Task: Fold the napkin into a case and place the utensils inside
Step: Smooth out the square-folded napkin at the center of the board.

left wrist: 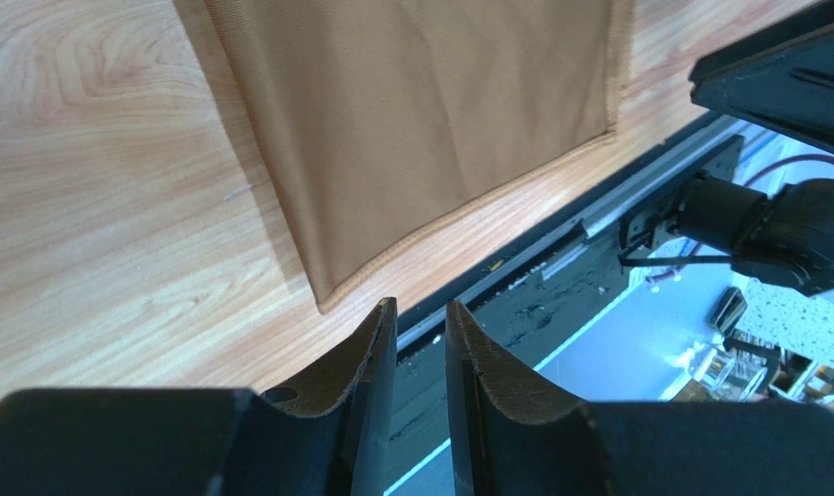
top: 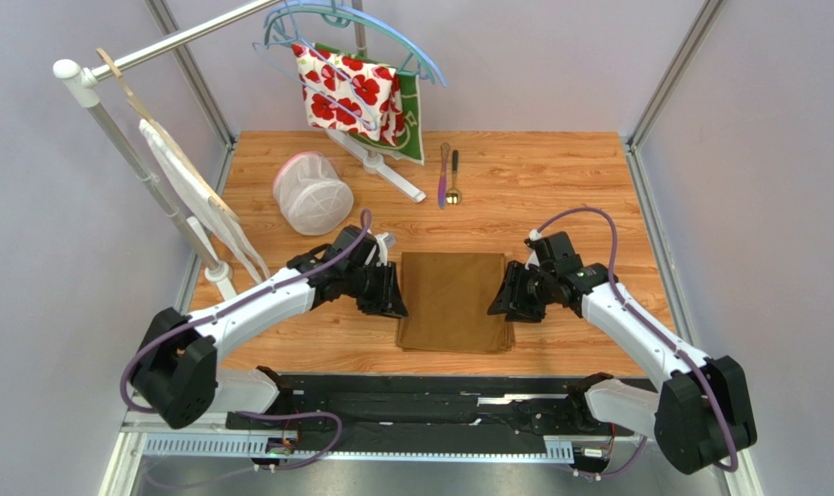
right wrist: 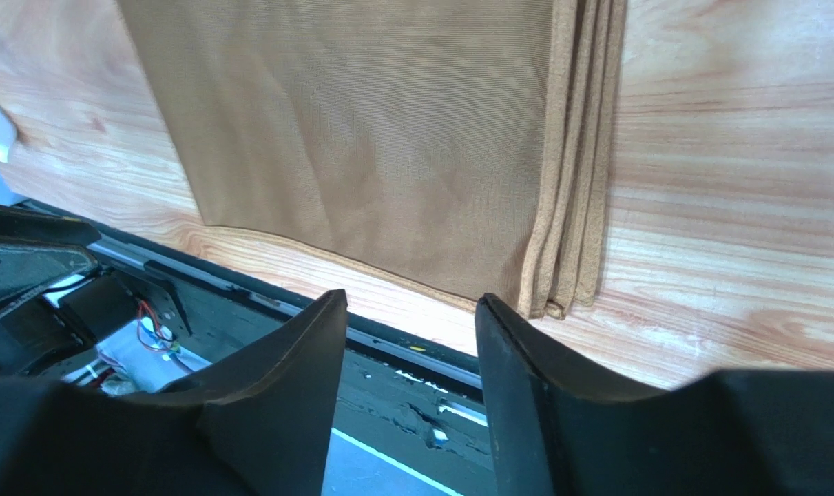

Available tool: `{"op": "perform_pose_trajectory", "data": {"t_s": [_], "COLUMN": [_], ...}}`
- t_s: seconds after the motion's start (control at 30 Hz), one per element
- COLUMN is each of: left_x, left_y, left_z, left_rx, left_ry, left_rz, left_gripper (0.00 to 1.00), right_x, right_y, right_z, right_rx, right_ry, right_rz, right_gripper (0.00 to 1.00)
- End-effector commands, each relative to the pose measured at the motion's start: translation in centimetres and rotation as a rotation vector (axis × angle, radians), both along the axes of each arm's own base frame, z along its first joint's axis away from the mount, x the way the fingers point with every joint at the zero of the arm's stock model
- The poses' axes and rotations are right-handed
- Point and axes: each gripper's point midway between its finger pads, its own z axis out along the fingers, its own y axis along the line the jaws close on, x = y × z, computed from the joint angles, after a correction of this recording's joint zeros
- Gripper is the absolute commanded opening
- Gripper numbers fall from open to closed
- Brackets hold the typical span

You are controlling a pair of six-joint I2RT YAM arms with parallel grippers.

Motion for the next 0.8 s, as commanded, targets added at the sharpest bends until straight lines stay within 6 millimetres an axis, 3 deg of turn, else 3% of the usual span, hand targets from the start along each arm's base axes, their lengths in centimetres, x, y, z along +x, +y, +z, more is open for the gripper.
{"op": "perform_pose_trajectory", "data": {"t_s": [0.0,0.13,0.17,0.2,0.23,0.37,0.5,0.77], "left_x": [0.9,0.7,0.6,0.5,0.3,-0.1,-0.2,0.5], "left_y": [-1.7,-1.5,-1.3,-0.9,-0.6,1.1,1.9,0.0], "left_z": [-0.3,-1.1,-1.4,-1.9,-2.1,-2.9,-3.9,-6.2], "left_rx": [-0.041,0.002,0.014,0.037,0.047,0.103,0.159,0.112], "left_ry": [0.007,0.009,0.017,0.022,0.024,0.002,0.005,0.053], "left_rz": [-0.034,-0.051,-0.048,-0.037,-0.031,-0.005,-0.004,-0.021], "left_gripper": [0.34,0.32,0.32,0.32,0.37,0.42,0.42,0.31], "right_x": [0.0,-0.2,-0.2,0.1,0.2,0.2,0.2,-0.5], "right_y": [-0.1,0.6,0.0,-1.0,-3.4,-6.5,-6.2,-6.7], "right_z": [-1.0,-1.7,-2.3,-2.6,-3.5,-5.2,-6.4,-8.5], "right_rx": [-0.023,0.021,-0.015,-0.07,-0.184,-0.282,-0.262,-0.298], "right_ry": [0.045,0.054,0.066,0.071,0.088,0.125,0.144,0.188], "right_rz": [-0.002,0.011,-0.01,-0.049,-0.122,-0.234,-0.228,-0.221], "right_gripper": [0.44,0.3,0.23,0.22,0.22,0.29,0.26,0.14]}}
